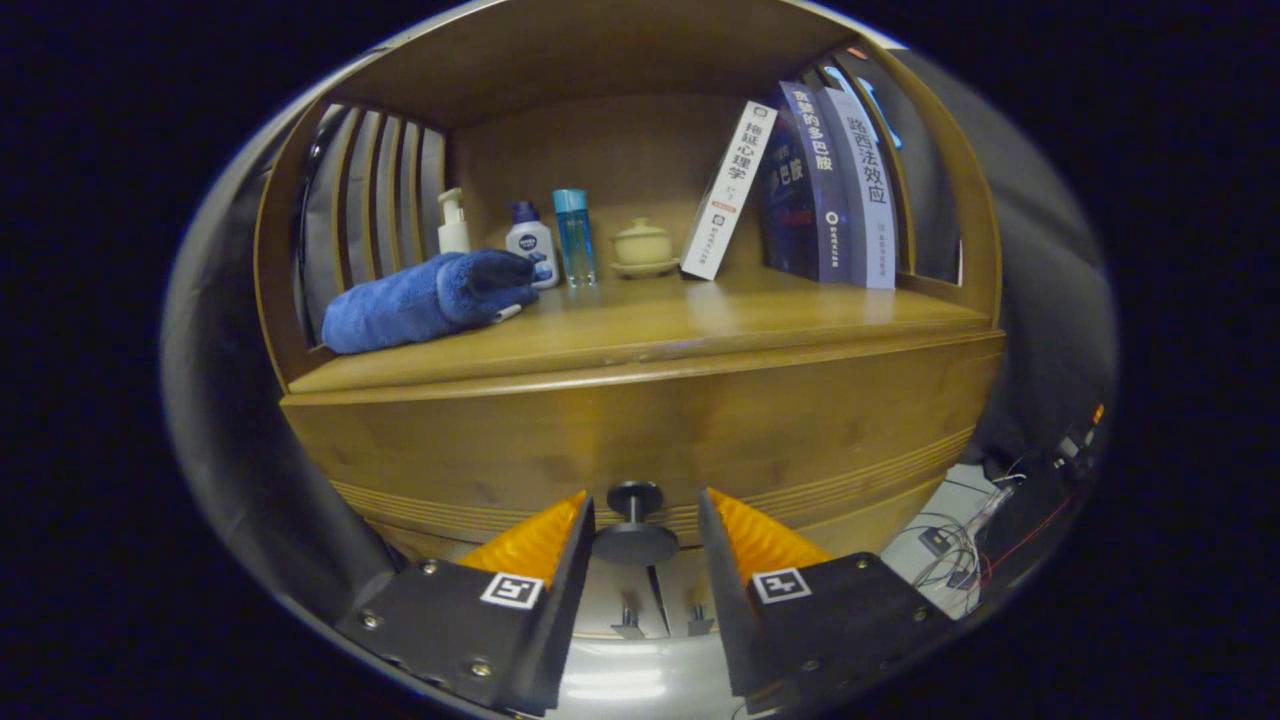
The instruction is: Pull open the drawer, take out the items inside it, and place them on the countertop above the cabinet.
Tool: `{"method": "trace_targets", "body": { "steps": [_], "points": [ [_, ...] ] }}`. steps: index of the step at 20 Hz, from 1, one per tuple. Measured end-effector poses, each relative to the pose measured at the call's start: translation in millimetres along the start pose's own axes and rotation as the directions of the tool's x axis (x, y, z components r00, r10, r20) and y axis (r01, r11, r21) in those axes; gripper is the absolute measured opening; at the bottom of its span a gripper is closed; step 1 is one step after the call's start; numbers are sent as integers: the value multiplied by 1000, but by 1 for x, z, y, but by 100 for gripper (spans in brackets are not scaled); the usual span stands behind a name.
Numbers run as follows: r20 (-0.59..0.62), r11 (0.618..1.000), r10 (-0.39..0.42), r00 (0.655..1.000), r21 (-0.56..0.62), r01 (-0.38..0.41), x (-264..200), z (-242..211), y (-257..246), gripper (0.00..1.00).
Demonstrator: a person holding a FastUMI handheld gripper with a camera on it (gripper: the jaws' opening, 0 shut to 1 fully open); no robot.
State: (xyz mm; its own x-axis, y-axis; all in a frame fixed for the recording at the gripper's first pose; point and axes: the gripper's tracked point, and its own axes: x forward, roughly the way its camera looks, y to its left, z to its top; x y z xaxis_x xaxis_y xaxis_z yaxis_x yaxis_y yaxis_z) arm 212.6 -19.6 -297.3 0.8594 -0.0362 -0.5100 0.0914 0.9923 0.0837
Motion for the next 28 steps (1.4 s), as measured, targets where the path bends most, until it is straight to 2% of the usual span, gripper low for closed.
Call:
{"method": "trace_targets", "body": {
  "steps": [1,3,6,7,12,22,28],
  "points": [
    [5,1000,15,1000,-1,-15,5,1,5,61],
    [6,1000,16,1000,17,-17,3,0,3,42],
    [20,999,15,1000,41,-16,1,-1,3,36],
    [16,999,10,1000,44,-10,1,-1,2,29],
    [-2,999,-18,1000,43,18,-17,-8,3,29],
    [-9,992,-97,995,76,97,-96,-37,-5,28],
    [-33,989,-136,990,55,138,-131,-57,-8,28]
  ]
}}
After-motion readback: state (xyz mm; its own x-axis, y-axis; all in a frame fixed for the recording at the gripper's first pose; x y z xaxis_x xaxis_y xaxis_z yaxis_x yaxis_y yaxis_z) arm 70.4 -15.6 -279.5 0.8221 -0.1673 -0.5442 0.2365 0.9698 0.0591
